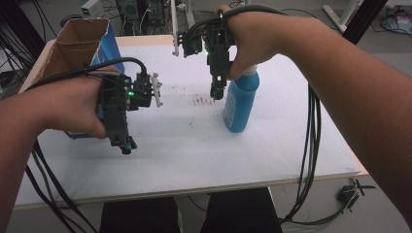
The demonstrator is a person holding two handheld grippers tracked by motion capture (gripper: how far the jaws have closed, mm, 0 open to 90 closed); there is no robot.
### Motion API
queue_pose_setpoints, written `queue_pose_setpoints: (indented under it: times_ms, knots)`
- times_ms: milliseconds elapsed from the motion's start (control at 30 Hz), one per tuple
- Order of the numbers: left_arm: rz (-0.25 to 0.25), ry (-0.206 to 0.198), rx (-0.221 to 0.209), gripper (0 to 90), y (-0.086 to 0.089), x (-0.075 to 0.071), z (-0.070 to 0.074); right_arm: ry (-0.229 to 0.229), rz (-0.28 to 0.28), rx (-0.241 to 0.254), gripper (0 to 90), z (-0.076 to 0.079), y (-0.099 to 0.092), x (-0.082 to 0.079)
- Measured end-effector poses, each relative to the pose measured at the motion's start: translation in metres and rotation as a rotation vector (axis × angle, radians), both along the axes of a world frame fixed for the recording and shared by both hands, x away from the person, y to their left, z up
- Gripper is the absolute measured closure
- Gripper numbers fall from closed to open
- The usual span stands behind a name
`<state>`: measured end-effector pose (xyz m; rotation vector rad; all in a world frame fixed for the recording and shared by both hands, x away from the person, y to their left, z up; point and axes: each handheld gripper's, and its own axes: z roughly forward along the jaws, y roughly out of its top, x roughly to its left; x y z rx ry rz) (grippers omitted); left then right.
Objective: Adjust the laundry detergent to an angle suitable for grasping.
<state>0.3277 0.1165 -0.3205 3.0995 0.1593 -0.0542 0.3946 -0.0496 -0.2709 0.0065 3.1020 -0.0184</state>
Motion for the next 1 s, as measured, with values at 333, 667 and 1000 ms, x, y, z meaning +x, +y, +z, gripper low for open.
queue_pose_setpoints:
  times_ms: [333, 667, 1000]
  knots:
    - [0.003, 0.006, 0.006, 1.7, -0.0016, -0.0013, 0.001, -0.011, -0.001, 0.006, 4.0, 0.004, -0.0031, -0.0049]
    - [0.014, -0.003, 0.0, 1.7, -0.0037, -0.0017, 0.002, -0.025, 0.008, 0.016, 4.0, 0.005, -0.0039, -0.0062]
    - [0.003, -0.013, 0.011, 1.7, -0.0042, -0.006, 0.0067, -0.028, 0.01, 0.02, 4.0, 0.0079, -0.0027, -0.01]
